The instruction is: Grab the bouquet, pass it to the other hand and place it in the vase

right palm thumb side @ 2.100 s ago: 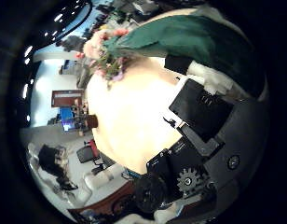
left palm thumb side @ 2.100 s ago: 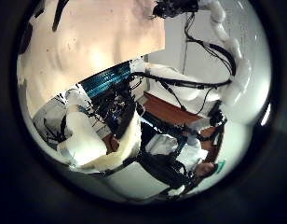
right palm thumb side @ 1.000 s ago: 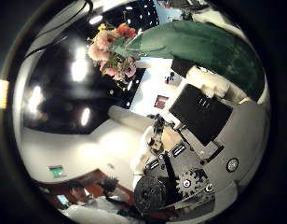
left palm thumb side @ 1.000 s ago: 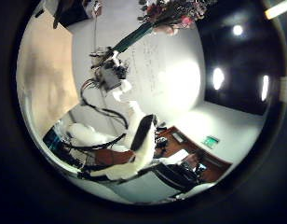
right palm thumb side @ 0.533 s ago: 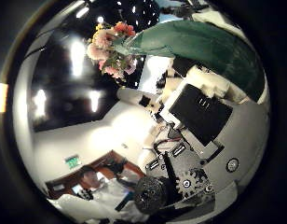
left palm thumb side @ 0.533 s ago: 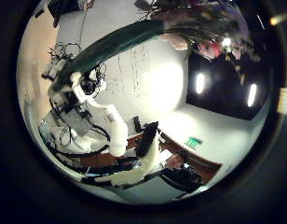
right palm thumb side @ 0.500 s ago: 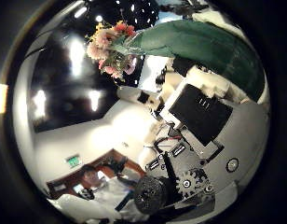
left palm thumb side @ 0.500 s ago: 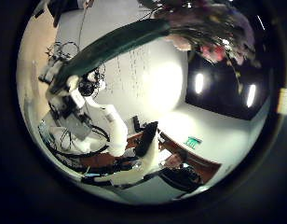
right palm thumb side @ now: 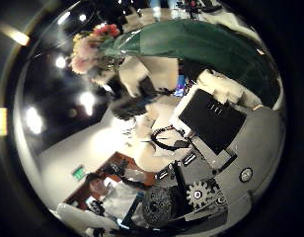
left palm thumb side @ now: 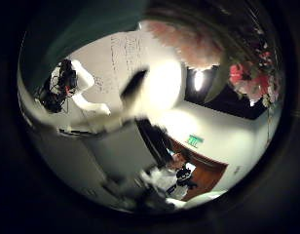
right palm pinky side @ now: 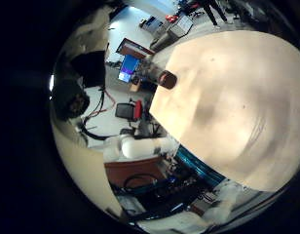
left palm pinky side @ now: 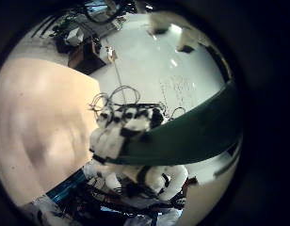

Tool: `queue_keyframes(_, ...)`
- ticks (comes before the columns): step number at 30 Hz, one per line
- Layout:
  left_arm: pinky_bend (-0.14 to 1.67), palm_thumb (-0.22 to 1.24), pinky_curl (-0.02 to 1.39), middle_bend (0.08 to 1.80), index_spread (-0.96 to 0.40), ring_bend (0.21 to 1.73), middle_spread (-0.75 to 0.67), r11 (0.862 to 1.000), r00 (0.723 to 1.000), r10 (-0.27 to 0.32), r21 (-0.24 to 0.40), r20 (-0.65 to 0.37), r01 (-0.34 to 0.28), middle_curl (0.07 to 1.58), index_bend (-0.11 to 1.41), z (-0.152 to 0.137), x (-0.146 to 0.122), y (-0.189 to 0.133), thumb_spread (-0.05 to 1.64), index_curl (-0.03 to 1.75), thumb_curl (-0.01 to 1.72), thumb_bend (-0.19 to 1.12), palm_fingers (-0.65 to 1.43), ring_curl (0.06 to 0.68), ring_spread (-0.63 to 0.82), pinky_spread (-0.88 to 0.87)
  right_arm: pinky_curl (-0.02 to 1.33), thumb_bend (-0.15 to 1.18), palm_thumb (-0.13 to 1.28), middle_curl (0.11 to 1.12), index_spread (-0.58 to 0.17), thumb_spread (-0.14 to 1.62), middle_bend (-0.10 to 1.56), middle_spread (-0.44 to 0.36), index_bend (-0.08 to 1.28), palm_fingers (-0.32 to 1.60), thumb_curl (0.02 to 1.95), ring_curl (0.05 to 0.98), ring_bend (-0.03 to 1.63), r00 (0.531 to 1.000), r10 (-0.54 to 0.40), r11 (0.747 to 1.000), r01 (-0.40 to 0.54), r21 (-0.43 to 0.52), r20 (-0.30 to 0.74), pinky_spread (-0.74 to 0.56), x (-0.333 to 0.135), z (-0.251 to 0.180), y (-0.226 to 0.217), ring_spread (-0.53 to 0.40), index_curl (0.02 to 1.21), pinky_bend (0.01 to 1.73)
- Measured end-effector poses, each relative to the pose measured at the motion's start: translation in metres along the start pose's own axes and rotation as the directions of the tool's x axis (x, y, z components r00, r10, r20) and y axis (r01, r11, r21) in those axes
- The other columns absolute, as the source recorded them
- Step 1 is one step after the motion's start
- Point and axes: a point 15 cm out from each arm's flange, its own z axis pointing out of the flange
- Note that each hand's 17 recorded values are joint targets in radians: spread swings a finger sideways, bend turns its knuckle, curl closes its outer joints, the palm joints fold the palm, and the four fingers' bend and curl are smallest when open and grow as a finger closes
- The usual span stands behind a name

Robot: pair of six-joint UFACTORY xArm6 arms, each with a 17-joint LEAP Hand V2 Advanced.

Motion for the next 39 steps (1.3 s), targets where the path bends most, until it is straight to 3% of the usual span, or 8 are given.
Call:
queue_keyframes(4, 1.00, 0.81, 0.62, 0.92, -0.29, 1.24, -0.29, 1.000, 1.000, -0.016, 0.002, -0.003, 0.016, 0.72, 0.51, -0.002, -0.002, -0.001, 0.97, 0.42, 0.47, 0.15, 1.33, 0.441, -0.35, -0.27, 0.89, -0.01, 1.16, 0.69, -0.200, 0.83, 1.42, -0.100, 1.25, 1.14, 1.14, 0.693, 1.46, 0.999, 0.028, 1.000, -0.028, 0.013, -0.025, -0.19, 0.015, -0.002, -0.006, -0.189, 0.79, 1.25)
queue_keyframes(8, 1.15, 0.90, 0.72, 1.05, -0.43, 1.37, -0.37, 1.000, 1.000, -0.015, -0.010, -0.009, 0.015, 0.79, 0.74, -0.002, -0.003, 0.002, 0.99, 0.54, 0.53, 0.18, 1.23, 0.500, -0.40, -0.37, 0.90, -0.04, 1.06, 0.69, -0.203, 0.87, 1.42, -0.108, 1.24, 1.11, 1.07, 0.694, 1.45, 0.998, 0.056, 0.998, -0.056, 0.027, -0.008, -0.20, 0.022, -0.003, -0.006, -0.193, 0.79, 1.24)
queue_keyframes(11, 1.21, 0.94, 0.78, 1.13, -0.49, 1.44, -0.41, 1.000, 1.000, 0.012, 0.000, -0.008, -0.012, 0.82, 0.83, -0.008, -0.001, 0.004, 1.01, 0.62, 0.57, 0.18, 1.15, 0.531, -0.40, -0.42, 0.87, -0.06, 0.90, 0.66, -0.230, 0.95, 1.32, -0.118, 1.09, 0.97, 0.95, 0.667, 1.39, 0.997, 0.075, 0.995, -0.075, 0.066, -0.008, -0.25, 0.029, -0.012, -0.010, -0.197, 0.77, 1.22)
queue_keyframes(16, 1.25, 0.97, 0.85, 1.18, -0.55, 1.51, -0.44, 0.994, 0.996, 0.083, 0.063, 0.038, -0.086, 0.85, 0.90, -0.026, 0.019, 0.001, 1.04, 0.71, 0.62, 0.18, 1.08, 0.560, -0.41, -0.47, 0.79, -0.04, 0.78, 0.59, -0.296, 1.01, 1.07, -0.131, 0.66, 0.47, 0.79, 0.624, 1.35, 0.991, 0.133, 0.983, -0.132, 0.129, -0.001, -0.39, 0.050, -0.033, -0.010, -0.219, 0.67, 1.21)
queue_keyframes(17, 1.26, 0.97, 0.86, 1.19, -0.56, 1.51, -0.44, 0.992, 0.994, 0.099, 0.077, 0.049, -0.102, 0.86, 0.90, -0.029, 0.024, 0.000, 1.05, 0.72, 0.63, 0.18, 1.08, 0.561, -0.41, -0.47, 0.80, -0.04, 0.77, 0.56, -0.322, 1.02, 0.98, -0.123, 0.61, 0.18, 0.77, 0.611, 1.29, 0.990, 0.139, 0.980, -0.137, 0.142, -0.002, -0.32, 0.053, -0.038, -0.011, -0.209, 0.64, 1.14)
queue_keyframes(19, 1.26, 0.97, 0.90, 1.21, -0.58, 1.53, -0.45, 0.981, 0.984, 0.148, 0.113, 0.096, -0.159, 0.87, 0.91, -0.042, 0.042, -0.003, 1.06, 0.77, 0.66, 0.17, 1.05, 0.569, -0.40, -0.50, 0.78, -0.04, 0.75, 0.52, -0.349, 1.03, 0.89, -0.106, 0.56, 0.07, 0.73, 0.572, 1.21, 0.989, 0.149, 0.976, -0.147, 0.159, -0.002, -0.22, 0.058, -0.045, -0.012, -0.183, 0.59, 1.09)
queue_keyframes(28, 1.24, 0.98, 0.99, 1.24, -0.64, 1.56, -0.46, 0.914, 0.922, 0.242, 0.249, 0.302, -0.322, 0.88, 0.87, -0.104, 0.101, -0.002, 1.09, 0.91, 0.73, 0.14, 1.03, 0.576, -0.39, -0.54, 0.63, -0.03, 0.71, 0.38, -0.398, 1.03, 0.57, -0.031, 0.32, -0.04, 0.60, 0.383, 0.88, 0.987, 0.160, 0.971, -0.157, 0.178, 0.000, 0.26, 0.064, -0.056, -0.017, 0.006, 0.42, 0.95)
queue_keyframes(39, 1.19, 0.99, 1.08, 1.24, -0.68, 1.57, -0.46, 0.779, 0.852, 0.177, 0.459, 0.492, -0.427, 0.88, 0.80, -0.212, 0.139, 0.042, 1.10, 1.04, 0.79, 0.11, 1.03, 0.571, -0.39, -0.57, 0.50, -0.02, 0.71, 0.34, -0.416, 1.03, 0.43, -0.009, 0.21, 0.06, 0.53, 0.299, 0.75, 0.985, 0.171, 0.971, -0.171, 0.165, 0.011, 0.43, 0.071, -0.055, -0.022, 0.088, 0.37, 0.80)
